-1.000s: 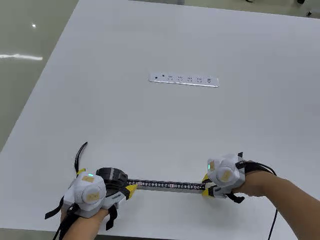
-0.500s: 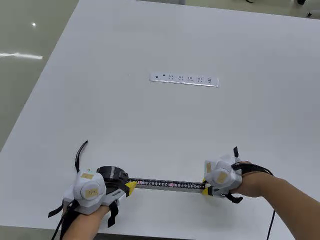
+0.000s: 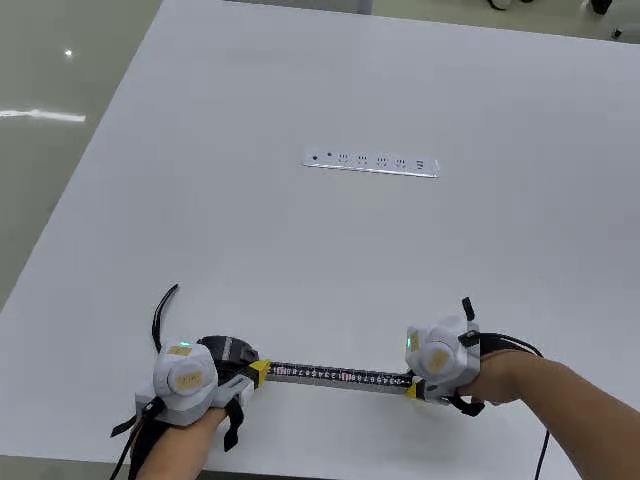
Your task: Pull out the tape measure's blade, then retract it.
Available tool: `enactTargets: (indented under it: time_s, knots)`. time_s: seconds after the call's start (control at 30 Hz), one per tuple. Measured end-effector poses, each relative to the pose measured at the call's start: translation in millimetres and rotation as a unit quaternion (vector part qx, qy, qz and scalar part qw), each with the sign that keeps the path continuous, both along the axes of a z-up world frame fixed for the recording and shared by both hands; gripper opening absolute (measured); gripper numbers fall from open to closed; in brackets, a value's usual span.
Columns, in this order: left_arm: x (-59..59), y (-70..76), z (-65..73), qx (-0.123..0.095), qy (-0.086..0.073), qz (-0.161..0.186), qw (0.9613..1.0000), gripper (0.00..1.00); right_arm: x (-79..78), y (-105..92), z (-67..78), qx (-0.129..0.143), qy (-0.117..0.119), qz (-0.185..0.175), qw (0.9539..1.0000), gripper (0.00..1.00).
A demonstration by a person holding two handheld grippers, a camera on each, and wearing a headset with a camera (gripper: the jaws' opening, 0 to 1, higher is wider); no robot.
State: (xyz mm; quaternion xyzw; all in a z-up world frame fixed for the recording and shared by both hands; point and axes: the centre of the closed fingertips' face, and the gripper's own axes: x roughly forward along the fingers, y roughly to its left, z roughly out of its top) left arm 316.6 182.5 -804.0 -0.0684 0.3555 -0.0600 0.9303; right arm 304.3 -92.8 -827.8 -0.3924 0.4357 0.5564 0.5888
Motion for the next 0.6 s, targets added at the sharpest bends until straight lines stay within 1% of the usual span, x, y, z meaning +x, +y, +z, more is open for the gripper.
enactTargets:
  time_s: [0.13,0.23,0.37,0.4,0.6]
  knots:
    - [-0.9,0.5,-0.3,0.007,0.000,0.000,1.0000,0.67,0.3,0.0,-2.2,0.001,-0.001,0.001,1.0000,0.14]
    - [-1.1,0.6,0.0,0.010,0.001,-0.006,0.9999,0.66,0.0,0.4,-0.5,0.000,-0.001,-0.003,1.0000,0.14]
    - [-2.3,0.8,-1.1,0.016,0.012,-0.016,0.9997,0.63,0.3,-0.2,-1.3,0.004,-0.002,-0.003,1.0000,0.14]
    - [-1.9,1.1,-0.7,0.014,0.009,-0.015,0.9997,0.63,0.4,0.9,-1.2,0.008,-0.002,-0.005,1.0000,0.14]
    - [-2.3,1.6,-0.2,0.003,0.010,-0.016,0.9998,0.63,-0.7,2.1,0.7,0.011,-0.001,-0.009,0.9999,0.14]
